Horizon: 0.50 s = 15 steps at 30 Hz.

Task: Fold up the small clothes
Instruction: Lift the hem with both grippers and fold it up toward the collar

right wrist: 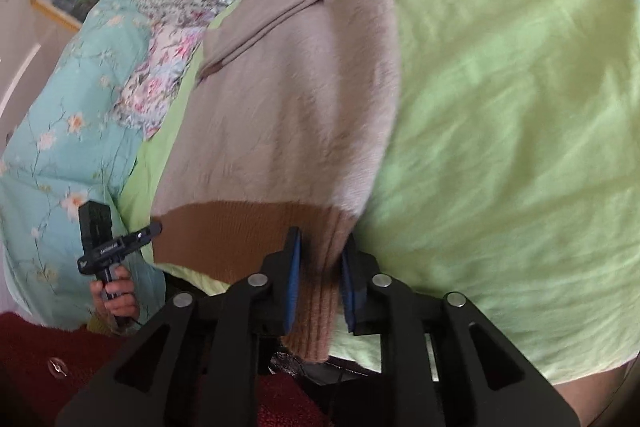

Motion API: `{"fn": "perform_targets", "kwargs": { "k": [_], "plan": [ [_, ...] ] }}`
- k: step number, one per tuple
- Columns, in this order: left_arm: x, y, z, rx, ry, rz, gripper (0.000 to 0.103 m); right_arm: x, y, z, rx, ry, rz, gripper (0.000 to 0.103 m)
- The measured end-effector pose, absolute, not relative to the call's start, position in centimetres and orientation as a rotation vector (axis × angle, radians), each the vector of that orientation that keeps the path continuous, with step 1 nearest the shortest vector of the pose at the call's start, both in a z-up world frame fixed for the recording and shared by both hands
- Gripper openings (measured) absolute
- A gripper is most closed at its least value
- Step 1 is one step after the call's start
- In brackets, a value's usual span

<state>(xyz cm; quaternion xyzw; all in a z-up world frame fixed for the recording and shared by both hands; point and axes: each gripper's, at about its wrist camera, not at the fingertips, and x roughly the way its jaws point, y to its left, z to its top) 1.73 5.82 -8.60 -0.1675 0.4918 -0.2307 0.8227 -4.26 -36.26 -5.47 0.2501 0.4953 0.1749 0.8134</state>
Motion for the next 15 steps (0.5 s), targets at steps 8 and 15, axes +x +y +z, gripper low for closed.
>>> {"fn": "perform_targets", "kwargs": {
  "k": [8, 15],
  "plan": [
    [0.7, 8.0, -8.3, -0.423, 0.995, -0.482, 0.007, -5.5, -37.7, -4.6, 0.604, 0.966, 0.387, 0.009],
    [1.6, 8.1, -1.2, -0.416, 0.811, -0.508, 0.007, -3.7, -37.3, 0.3, 0.666, 0.800, 0.466, 0.008]
  ]
}}
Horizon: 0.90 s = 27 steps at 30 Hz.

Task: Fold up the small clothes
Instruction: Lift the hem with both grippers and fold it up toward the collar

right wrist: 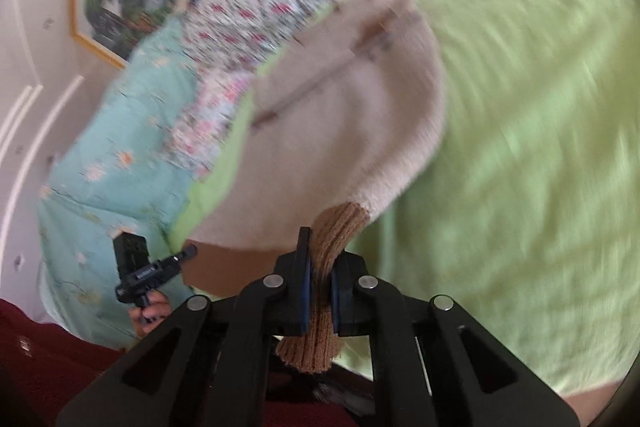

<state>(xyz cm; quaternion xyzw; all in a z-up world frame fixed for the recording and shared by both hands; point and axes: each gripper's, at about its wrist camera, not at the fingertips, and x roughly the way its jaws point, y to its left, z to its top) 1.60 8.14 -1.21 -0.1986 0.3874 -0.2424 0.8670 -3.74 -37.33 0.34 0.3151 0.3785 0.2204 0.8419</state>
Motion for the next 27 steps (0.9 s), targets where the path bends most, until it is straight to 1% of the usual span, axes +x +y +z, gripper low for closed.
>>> {"fn": "perform_targets", "kwargs": {
  "k": [3, 7, 12, 18, 23, 27],
  "plan": [
    [3.6, 8.4, 2.0, -0.408, 0.730, -0.496, 0.007, -1.8, -37.6, 2.8, 0.653, 0.732, 0.473, 0.008],
    [8.3, 8.4, 5.8, -0.395, 0.643, -0.487, 0.007, 2.8, -37.9, 6.1, 0.628, 0.654, 0.468, 0.008],
    [17.0, 6.8, 9.0, -0.346, 0.580, -0.438, 0.007, 11.1, -37.9, 8.7, 0.554, 0.645, 0.409, 0.008],
    [28.2, 5.5, 8.1, -0.352, 0.613, -0.363, 0.007, 22.3, -39.0, 7.9, 0.562, 0.677, 0.305, 0.008],
    [36.1, 4.3, 5.1, -0.285, 0.671, -0.312, 0.007, 29.7, -40.5, 4.9, 0.595, 0.722, 0.226, 0.008],
    [41.0, 4.2, 1.8, -0.279, 0.733, -0.288, 0.007, 33.5, -41.3, 2.1, 0.617, 0.765, 0.188, 0.008]
  ]
}}
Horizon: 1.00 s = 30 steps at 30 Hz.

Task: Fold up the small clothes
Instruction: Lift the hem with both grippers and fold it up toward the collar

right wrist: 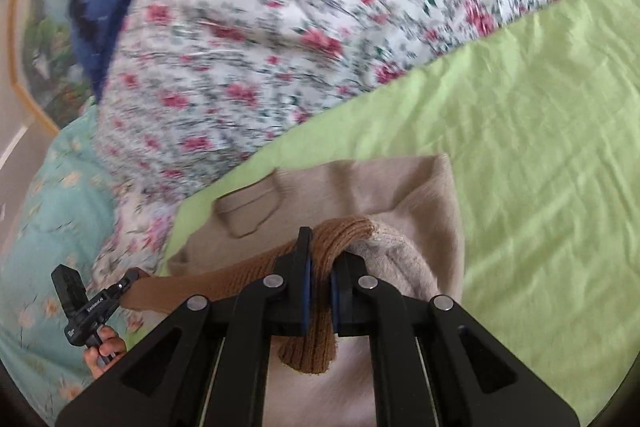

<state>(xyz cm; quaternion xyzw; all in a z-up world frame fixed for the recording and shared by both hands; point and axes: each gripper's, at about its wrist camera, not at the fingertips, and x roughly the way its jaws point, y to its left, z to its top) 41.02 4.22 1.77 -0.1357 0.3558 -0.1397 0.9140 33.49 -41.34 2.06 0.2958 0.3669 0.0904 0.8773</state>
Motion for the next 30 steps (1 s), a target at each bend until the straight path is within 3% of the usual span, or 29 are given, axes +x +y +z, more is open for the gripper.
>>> {"fn": "perform_targets", "kwargs": {
  "k": [3, 6, 9, 10, 11, 15, 20, 25, 26, 30],
  "plan": [
    [43.4, 4.0, -0.9, -0.269, 0.800, -0.277, 0.010, 35.5, -41.3, -0.2, 0.618, 0.816, 0.177, 0.011],
    [43.0, 4.3, -2.5, -0.268, 0.842, -0.315, 0.019, 36.0, -41.5, -1.7, 0.630, 0.860, 0.157, 0.014],
    [40.3, 4.4, -2.4, -0.254, 0.835, -0.348, 0.051, 34.0, -42.0, -0.7, 0.606, 0.816, 0.124, 0.036],
    [38.7, 4.2, -2.3, -0.235, 0.826, -0.356, 0.055, 32.9, -42.0, -0.1, 0.579, 0.791, 0.102, 0.040],
    [37.4, 3.9, -2.1, -0.225, 0.821, -0.372, 0.055, 31.5, -41.8, 0.7, 0.543, 0.760, 0.092, 0.044],
    [32.7, 1.4, -2.5, -0.207, 0.850, -0.468, 0.057, 28.9, -39.4, 1.8, 0.460, 0.763, 0.163, 0.044],
    [30.9, -4.2, -3.7, -0.153, 0.934, -0.590, 0.060, 28.8, -30.5, 1.0, 0.234, 0.893, 0.452, 0.044],
    [35.3, -6.0, -4.0, -0.038, 0.968, -0.552, 0.057, 32.1, -25.2, -1.6, -0.021, 1.048, 0.502, 0.044],
    [36.4, -5.8, -3.9, -0.033, 0.960, -0.539, 0.051, 33.4, -25.9, -1.9, 0.000, 1.055, 0.501, 0.042],
    [41.6, -3.4, -2.9, -0.033, 0.922, -0.441, 0.057, 38.4, -31.3, -1.9, 0.201, 1.015, 0.395, 0.040]
  ]
}}
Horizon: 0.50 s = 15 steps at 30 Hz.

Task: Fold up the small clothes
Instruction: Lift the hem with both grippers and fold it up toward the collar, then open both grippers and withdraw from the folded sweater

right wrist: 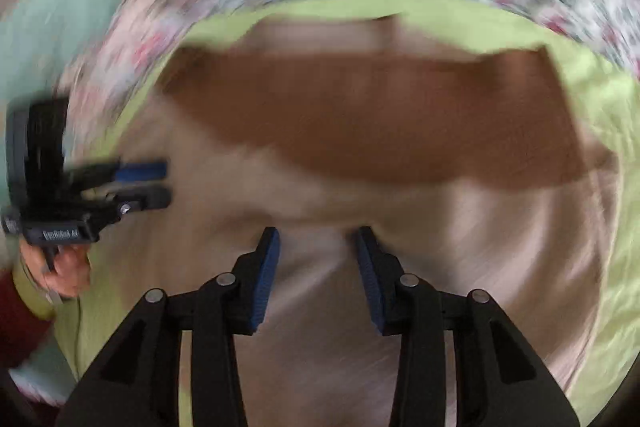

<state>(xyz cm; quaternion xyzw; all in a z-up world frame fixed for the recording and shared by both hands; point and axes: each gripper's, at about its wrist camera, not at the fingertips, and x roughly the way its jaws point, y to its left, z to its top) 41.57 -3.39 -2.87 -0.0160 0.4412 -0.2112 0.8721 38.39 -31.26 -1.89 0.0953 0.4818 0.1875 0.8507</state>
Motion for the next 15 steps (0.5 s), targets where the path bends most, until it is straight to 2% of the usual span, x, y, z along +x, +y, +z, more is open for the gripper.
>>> {"fn": "perform_targets", "kwargs": {
  "k": [1, 2, 3, 5, 7, 9, 10, 12, 14, 15],
  "plan": [
    [42.8, -2.2, -2.7, -0.011, 0.902, -0.335, 0.058, 39.4, -33.0, -1.9, 0.216, 0.993, 0.294, 0.040],
    [44.2, -0.5, -2.7, -0.050, 0.896, -0.304, 0.057, 40.4, -35.4, -2.1, 0.269, 0.971, 0.218, 0.034],
    [45.2, 1.2, -2.9, -0.111, 0.897, -0.316, 0.054, 40.9, -36.6, -2.2, 0.330, 0.959, 0.218, 0.023],
    [46.4, 4.2, -3.3, -0.210, 0.906, -0.290, 0.015, 41.0, -40.0, -2.6, 0.433, 0.925, 0.123, 0.011],
    [46.2, 6.3, -3.6, -0.284, 0.903, -0.293, 0.005, 39.6, -41.8, -2.1, 0.465, 0.861, 0.044, 0.012],
    [45.2, 7.5, -3.7, -0.333, 0.894, -0.282, 0.004, 38.0, -42.3, -1.9, 0.502, 0.840, 0.029, 0.014],
    [44.4, 7.8, -3.5, -0.350, 0.890, -0.265, 0.004, 37.0, -42.1, -1.9, 0.513, 0.840, 0.036, 0.014],
    [41.6, 7.7, -2.9, -0.343, 0.881, -0.246, 0.013, 35.2, -40.8, -1.2, 0.486, 0.843, 0.049, 0.015],
    [38.5, 7.5, -2.3, -0.332, 0.862, -0.236, 0.051, 32.4, -39.0, -0.3, 0.438, 0.835, 0.084, 0.018],
    [36.4, 7.2, -2.1, -0.331, 0.851, -0.225, 0.059, 31.7, -38.3, 0.0, 0.425, 0.831, 0.091, 0.026]
  ]
}}
